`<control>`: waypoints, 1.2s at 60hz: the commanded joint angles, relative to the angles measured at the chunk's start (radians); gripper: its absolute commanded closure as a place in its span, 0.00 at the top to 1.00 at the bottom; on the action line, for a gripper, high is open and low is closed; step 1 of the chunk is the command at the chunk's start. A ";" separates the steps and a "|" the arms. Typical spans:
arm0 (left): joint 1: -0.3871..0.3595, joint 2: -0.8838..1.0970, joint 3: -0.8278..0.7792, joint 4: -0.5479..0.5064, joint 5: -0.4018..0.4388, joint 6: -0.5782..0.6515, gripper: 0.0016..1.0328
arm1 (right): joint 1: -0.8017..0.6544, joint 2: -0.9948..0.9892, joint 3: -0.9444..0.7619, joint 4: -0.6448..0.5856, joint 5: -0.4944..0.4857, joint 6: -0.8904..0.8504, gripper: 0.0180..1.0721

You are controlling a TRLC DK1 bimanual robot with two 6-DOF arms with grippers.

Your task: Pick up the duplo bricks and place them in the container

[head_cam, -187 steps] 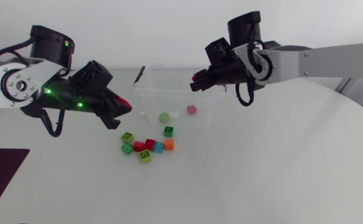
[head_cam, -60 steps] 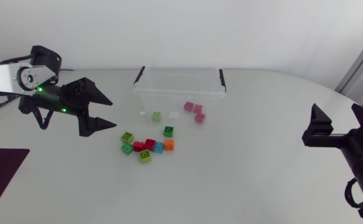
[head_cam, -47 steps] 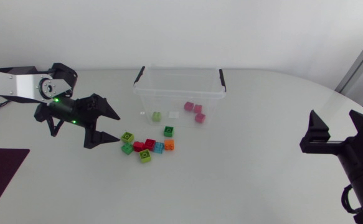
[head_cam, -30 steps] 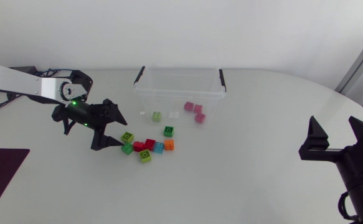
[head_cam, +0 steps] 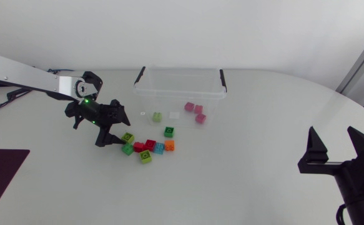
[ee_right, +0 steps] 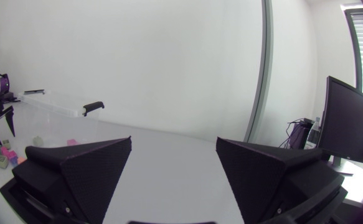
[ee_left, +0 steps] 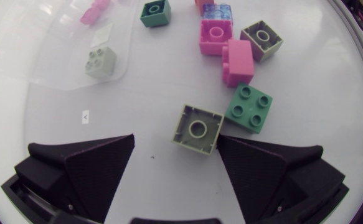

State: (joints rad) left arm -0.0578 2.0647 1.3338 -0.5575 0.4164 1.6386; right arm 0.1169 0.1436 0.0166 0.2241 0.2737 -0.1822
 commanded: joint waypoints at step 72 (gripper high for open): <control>-0.040 -0.256 0.308 -0.315 0.323 -0.273 0.20 | 0.012 -0.150 -0.021 -0.180 -0.010 0.041 0.95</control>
State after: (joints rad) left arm -0.0818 1.8118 1.5719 -0.8661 0.7002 1.4673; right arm 0.1234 0.0006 0.0162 0.0513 0.2626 -0.1600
